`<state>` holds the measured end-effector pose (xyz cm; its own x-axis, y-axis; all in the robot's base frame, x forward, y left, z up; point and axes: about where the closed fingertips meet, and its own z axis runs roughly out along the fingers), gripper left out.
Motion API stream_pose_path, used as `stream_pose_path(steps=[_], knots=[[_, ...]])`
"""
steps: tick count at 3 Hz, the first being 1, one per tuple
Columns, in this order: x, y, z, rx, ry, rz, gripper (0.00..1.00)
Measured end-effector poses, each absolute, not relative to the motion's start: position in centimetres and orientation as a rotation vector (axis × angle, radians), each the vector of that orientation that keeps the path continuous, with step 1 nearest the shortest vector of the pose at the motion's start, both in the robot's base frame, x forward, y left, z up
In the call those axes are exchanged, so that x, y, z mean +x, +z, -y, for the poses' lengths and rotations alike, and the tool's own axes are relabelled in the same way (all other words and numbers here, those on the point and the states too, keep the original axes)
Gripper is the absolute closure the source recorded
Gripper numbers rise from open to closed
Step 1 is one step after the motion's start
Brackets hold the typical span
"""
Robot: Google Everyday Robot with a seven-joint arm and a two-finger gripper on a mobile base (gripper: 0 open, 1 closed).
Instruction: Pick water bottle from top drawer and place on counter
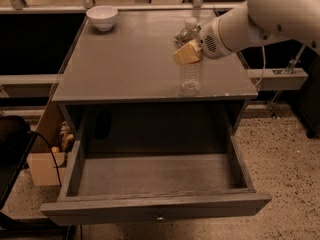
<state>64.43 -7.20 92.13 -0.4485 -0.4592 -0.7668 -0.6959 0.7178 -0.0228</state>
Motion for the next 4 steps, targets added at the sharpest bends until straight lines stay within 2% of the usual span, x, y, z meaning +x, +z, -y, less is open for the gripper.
stream_pose_path(steps=[4], knots=[[64.8,91.47,8.1,-0.812,0.418,-2.095,1.0]])
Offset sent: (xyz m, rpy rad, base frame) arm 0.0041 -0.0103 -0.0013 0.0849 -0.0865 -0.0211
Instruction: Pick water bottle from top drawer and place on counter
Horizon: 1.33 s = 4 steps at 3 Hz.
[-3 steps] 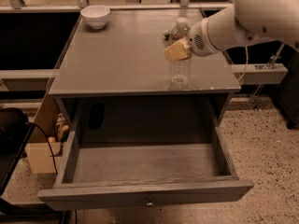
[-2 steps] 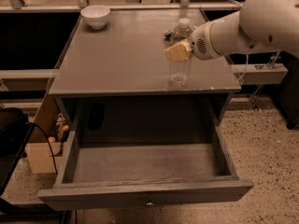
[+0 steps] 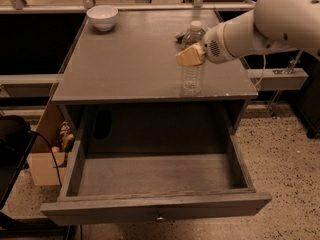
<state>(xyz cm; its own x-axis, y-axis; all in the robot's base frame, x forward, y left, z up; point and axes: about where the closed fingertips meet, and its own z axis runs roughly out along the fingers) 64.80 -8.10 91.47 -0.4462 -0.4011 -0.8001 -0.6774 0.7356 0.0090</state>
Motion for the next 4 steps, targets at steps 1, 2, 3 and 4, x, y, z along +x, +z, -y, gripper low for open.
stream_pose_path(steps=[1,2,3,4], knots=[[64.87,90.92,8.27,-0.809,0.426,-2.128,1.0],[64.85,90.72,8.43,-0.812,0.424,-2.117,0.97],[64.83,90.65,8.49,-0.816,0.424,-2.111,0.73],[64.83,90.65,8.49,-0.816,0.424,-2.111,0.51]])
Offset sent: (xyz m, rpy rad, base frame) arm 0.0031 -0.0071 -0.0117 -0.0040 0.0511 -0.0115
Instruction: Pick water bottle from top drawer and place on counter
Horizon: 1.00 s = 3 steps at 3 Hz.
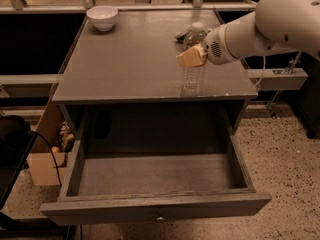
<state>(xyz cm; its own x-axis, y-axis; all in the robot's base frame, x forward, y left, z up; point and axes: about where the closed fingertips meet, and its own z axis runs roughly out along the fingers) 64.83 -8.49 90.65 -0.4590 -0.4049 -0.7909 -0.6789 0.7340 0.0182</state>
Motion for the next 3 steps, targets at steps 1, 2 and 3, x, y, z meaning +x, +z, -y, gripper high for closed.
stream_pose_path(steps=[1,2,3], knots=[[64.83,90.65,8.48,-0.816,0.424,-2.111,0.2],[64.83,90.66,8.46,-0.816,0.424,-2.111,0.05],[64.83,90.66,8.46,-0.816,0.424,-2.111,0.05]])
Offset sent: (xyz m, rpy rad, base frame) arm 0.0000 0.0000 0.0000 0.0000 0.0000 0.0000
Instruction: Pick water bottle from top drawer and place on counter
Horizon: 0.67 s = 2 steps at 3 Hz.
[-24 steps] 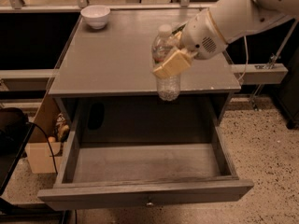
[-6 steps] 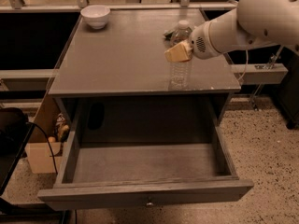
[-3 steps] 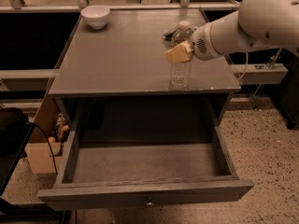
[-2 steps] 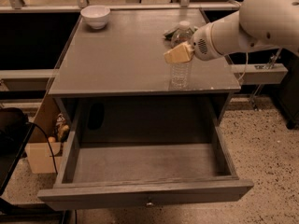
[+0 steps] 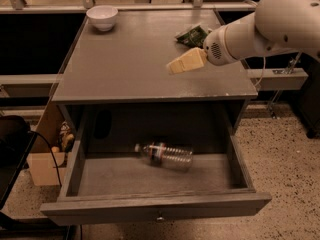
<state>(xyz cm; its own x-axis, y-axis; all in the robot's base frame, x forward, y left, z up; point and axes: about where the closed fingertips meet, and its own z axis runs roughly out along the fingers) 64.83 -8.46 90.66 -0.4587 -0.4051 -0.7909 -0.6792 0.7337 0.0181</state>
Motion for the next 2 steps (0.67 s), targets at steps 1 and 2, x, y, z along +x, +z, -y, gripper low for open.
stream_pose_path(steps=[1,2], knots=[[64.81,90.68,8.42,-0.817,0.424,-2.111,0.0],[64.81,90.68,8.42,-0.817,0.424,-2.111,0.0]])
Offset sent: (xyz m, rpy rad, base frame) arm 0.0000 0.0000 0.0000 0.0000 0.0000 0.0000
